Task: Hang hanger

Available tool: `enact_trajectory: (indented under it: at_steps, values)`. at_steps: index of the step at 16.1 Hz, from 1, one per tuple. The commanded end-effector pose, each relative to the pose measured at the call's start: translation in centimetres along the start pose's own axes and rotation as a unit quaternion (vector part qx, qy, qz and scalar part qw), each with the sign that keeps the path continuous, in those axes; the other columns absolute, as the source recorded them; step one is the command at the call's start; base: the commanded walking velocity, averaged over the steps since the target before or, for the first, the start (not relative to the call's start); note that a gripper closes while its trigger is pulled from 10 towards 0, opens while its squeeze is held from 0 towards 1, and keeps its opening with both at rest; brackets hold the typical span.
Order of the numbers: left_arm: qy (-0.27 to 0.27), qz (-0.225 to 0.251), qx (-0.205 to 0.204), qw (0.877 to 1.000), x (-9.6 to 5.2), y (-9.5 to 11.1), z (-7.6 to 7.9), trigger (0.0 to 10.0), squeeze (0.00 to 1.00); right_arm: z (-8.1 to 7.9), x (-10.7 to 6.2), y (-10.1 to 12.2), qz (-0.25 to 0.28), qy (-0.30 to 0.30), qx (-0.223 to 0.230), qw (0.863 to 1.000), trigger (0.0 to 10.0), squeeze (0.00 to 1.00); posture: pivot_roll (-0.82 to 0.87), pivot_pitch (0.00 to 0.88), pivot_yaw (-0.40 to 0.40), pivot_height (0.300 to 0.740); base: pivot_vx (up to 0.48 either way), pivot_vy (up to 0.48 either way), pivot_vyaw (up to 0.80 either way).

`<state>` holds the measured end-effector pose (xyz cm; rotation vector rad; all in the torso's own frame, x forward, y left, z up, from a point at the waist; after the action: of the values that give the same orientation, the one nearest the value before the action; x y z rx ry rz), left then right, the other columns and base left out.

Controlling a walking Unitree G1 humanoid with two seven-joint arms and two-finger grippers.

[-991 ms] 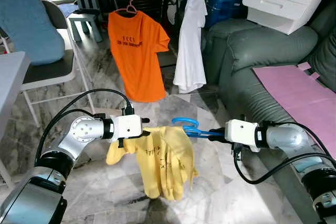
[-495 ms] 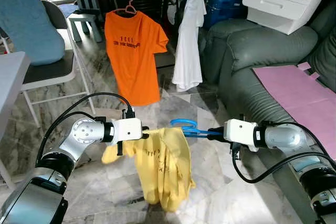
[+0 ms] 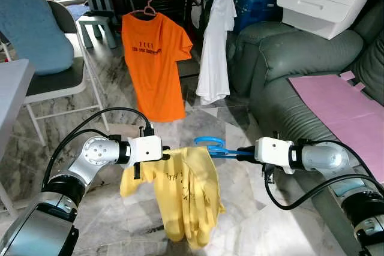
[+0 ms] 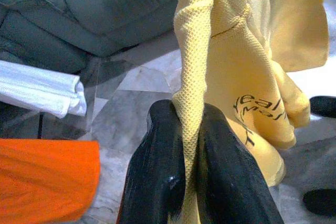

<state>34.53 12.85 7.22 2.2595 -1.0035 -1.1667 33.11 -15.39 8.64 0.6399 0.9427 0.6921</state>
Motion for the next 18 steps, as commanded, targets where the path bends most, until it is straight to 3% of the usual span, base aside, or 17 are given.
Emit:
enact_trajectory:
  at_steps: [1, 5, 8, 11, 16, 18]
  values:
    - [0.018, 0.007, -0.007, 1.000, 0.0, 0.2, -0.4, 0.0, 0.00, 0.9, 0.2, 1.5, 0.028, -0.003, -0.006, 1.000, 10.0, 1.00, -0.14, 0.010, 0.038, 0.740, 0.000, 0.000, 0.00]
    - [0.021, 0.005, -0.037, 0.999, -0.4, -0.8, 0.8, 0.0, 0.00, 0.7, -0.3, 0.4, -0.008, 0.021, -0.004, 1.000, 10.0, 1.00, -0.14, 0.018, 0.026, 0.740, 0.000, 0.000, 0.00]
    - [0.051, 0.003, -0.077, 0.996, -1.6, -1.9, 1.5, 0.0, 0.00, 3.6, -2.0, -0.9, -0.063, -0.040, -0.018, 0.997, 10.0, 1.00, -0.13, 0.024, 0.016, 0.740, 0.000, 0.000, 0.00]
    - [0.121, 0.009, -0.148, 0.981, -2.3, -2.9, 1.8, 0.0, 0.00, 7.2, -3.3, -1.1, -0.101, -0.145, -0.032, 0.984, 10.0, 1.00, -0.14, 0.029, 0.014, 0.740, 0.000, 0.000, 0.00]
    - [0.240, 0.031, -0.224, 0.944, -3.5, -3.1, 1.4, 0.0, 0.00, 9.4, -3.9, -0.5, -0.084, -0.247, -0.031, 0.965, 10.0, 1.00, -0.12, 0.037, 0.003, 0.740, 0.000, 0.000, 0.00]
    - [0.258, 0.055, -0.227, 0.937, -3.7, -2.1, 1.0, 0.0, 0.00, 11.4, -4.9, 0.7, -0.051, -0.337, -0.029, 0.940, 10.0, 1.00, -0.12, 0.039, 0.005, 0.740, 0.000, 0.000, 0.00]
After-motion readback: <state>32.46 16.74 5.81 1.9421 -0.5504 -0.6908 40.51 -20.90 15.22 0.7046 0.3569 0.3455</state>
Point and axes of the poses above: a point about 5 cm out from each wrist's last joint towards the gripper, its own x axis pointing out of the wrist towards the gripper, its own y axis along the axis of the wrist's last joint, z = x × y, the point moved 5 cm from there along x, pointing out of the wrist towards the gripper, and after that the axes turned 5 degrees about x, right-handed, at the moved point
